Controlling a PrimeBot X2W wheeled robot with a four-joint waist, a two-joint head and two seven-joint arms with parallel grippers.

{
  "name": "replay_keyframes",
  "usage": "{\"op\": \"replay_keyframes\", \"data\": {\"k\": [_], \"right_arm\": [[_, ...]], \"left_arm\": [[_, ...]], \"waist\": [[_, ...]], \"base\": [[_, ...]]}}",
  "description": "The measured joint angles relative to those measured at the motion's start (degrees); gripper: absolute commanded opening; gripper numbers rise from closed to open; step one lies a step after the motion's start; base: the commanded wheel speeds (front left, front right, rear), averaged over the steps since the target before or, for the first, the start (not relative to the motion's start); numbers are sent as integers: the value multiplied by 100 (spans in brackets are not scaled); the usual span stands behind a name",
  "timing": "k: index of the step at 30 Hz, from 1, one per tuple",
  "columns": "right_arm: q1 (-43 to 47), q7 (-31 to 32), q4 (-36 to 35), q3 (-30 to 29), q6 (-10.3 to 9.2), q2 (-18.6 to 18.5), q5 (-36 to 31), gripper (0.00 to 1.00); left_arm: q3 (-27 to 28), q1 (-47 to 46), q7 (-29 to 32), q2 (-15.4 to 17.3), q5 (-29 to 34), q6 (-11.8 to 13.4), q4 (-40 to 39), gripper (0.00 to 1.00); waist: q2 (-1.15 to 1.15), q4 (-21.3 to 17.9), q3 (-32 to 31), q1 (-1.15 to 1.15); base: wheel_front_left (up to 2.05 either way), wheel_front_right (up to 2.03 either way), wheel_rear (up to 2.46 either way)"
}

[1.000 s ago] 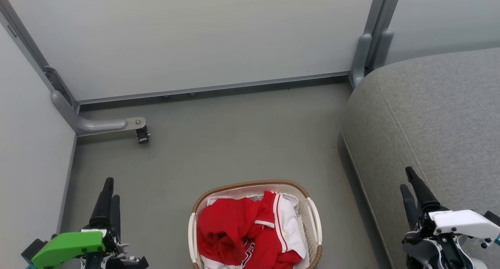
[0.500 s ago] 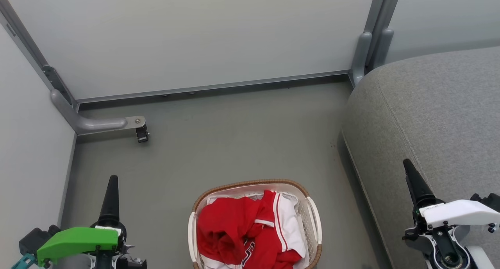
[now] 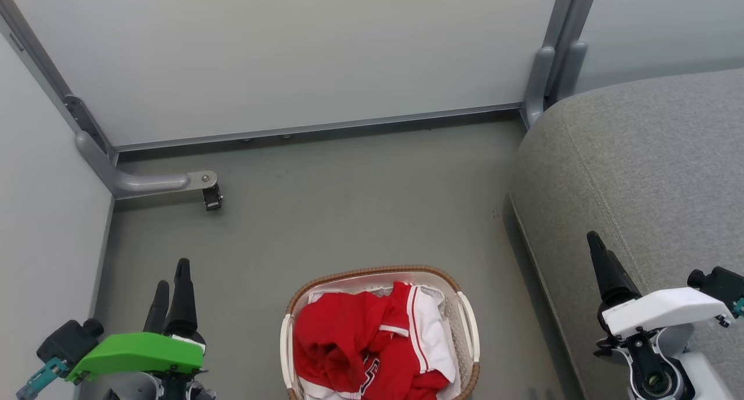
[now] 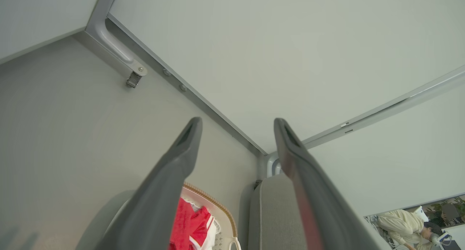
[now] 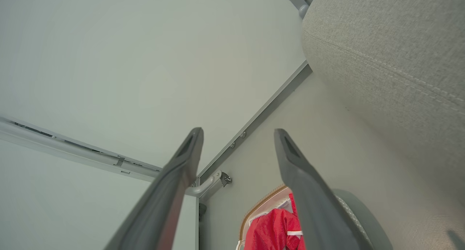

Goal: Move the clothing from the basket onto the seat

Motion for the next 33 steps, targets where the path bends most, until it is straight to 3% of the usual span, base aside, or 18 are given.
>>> {"op": "replay_keyframes", "data": {"k": [33], "right_arm": [[-49, -581, 155, 400, 0, -164, -2554, 100]], "left_arm": [[-327, 48, -588, 9, 2541, 154, 56, 100]], "waist": [[0, 25, 38, 0]], "base": [[0, 0, 0]]}}
